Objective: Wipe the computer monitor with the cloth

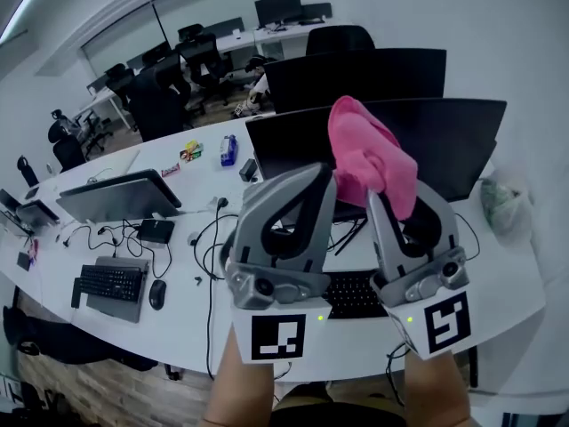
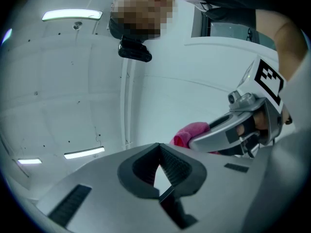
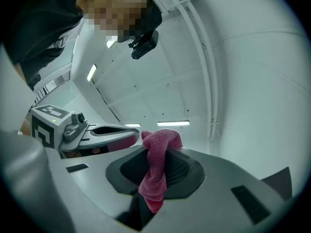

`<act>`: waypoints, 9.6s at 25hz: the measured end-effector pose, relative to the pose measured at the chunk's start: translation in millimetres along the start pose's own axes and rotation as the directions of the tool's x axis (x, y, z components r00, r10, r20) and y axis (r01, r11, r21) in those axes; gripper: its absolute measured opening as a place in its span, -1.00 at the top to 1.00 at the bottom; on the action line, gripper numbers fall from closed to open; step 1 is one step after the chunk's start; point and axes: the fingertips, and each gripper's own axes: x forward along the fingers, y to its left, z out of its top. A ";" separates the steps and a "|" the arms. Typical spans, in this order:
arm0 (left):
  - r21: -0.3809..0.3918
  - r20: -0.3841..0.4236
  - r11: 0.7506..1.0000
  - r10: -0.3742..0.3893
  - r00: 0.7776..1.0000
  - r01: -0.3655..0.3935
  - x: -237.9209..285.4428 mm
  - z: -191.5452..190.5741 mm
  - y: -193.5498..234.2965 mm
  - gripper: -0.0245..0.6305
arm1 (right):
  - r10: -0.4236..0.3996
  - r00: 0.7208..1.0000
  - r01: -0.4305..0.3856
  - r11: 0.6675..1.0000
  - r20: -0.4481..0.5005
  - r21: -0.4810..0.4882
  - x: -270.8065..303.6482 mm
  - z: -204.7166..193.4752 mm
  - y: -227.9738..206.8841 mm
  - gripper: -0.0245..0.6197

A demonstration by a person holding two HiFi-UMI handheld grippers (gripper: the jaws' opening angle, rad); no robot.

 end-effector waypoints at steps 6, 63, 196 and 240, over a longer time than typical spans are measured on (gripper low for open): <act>-0.011 -0.041 1.000 0.003 0.999 -0.003 15.9 -60.7 18.1 0.91 | -0.021 0.999 0.023 0.998 -0.029 0.059 44.2 -43.1 -12.2 0.72; 0.051 -0.221 0.996 0.079 0.972 -0.069 59.1 -193.1 41.9 0.91 | 0.111 0.989 -0.088 0.972 -0.095 0.218 138.9 -143.0 -32.5 0.72; -0.254 -0.254 0.942 -0.282 0.925 0.217 285.5 -115.9 -419.7 0.91 | -0.121 0.854 0.263 0.939 -0.506 0.219 -213.9 -300.0 -391.7 0.72; -0.312 -0.414 0.928 -0.327 0.850 0.205 149.1 -210.7 -419.2 0.91 | 0.018 0.672 0.255 0.933 -0.740 0.254 -260.7 -423.3 -256.2 0.72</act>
